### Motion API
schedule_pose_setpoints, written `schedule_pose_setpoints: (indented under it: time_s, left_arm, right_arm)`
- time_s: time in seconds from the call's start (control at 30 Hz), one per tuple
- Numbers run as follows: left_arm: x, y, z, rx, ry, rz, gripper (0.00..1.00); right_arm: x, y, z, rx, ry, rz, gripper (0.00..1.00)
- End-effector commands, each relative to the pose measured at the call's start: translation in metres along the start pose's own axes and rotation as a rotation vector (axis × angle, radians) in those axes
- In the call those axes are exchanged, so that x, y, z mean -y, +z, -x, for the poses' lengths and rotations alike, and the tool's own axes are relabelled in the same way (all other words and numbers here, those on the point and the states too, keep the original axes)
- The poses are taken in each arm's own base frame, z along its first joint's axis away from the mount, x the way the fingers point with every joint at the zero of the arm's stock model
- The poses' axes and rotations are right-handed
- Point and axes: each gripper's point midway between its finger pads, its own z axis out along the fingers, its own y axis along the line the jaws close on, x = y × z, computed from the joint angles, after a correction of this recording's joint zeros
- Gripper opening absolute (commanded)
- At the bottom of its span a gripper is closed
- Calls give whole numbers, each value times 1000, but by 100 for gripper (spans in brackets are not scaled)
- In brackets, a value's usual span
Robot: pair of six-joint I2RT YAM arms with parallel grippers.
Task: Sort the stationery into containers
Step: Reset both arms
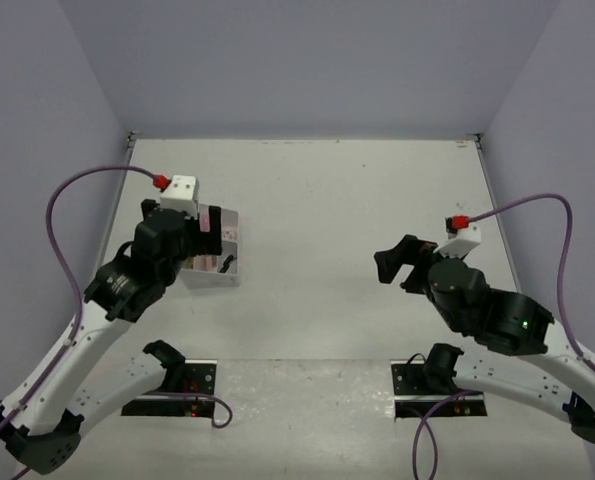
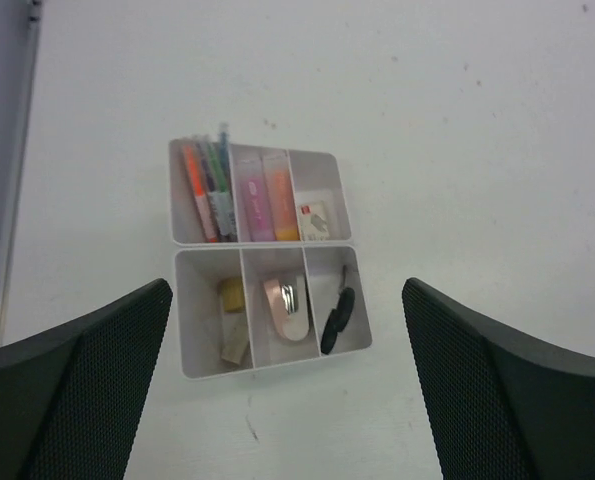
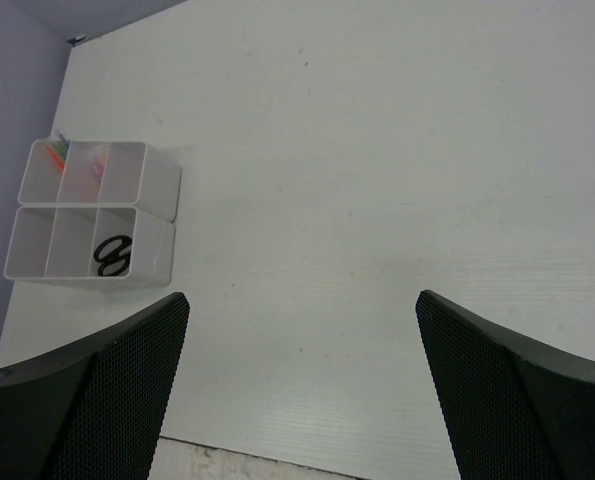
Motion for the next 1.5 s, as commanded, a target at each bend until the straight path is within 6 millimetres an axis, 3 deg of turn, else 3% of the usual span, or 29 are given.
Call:
schedule_pose_setpoints:
  time_s: [0.0, 0.1, 0.33, 0.63, 0.87, 1.07, 1.47]
  left_arm:
    - [-44, -18, 33, 187, -84, 201, 100]
    - [-69, -41, 45, 249, -125, 288, 100]
    - [-105, -83, 66, 368, -174, 397, 100]
    - [-97, -68, 53, 377, -199, 370, 100]
    - [-94, -71, 57, 410, -249, 336, 100]
    - [-84, -58, 50, 378, -231, 316, 100]
    - [-88, -46, 33, 365, -219, 367, 100]
  right_arm:
    - [41, -33, 45, 80, -130, -134, 99]
    - [52, -53, 77, 145, -159, -155, 99]
    - [70, -76, 110, 243, -183, -184, 99]
    - [95, -93, 114, 291, -132, -187, 99]
    - [109, -101, 112, 309, -97, -179, 99]
    - [110, -102, 110, 311, -79, -166, 99]
    - [109, -98, 106, 301, -81, -176, 99]
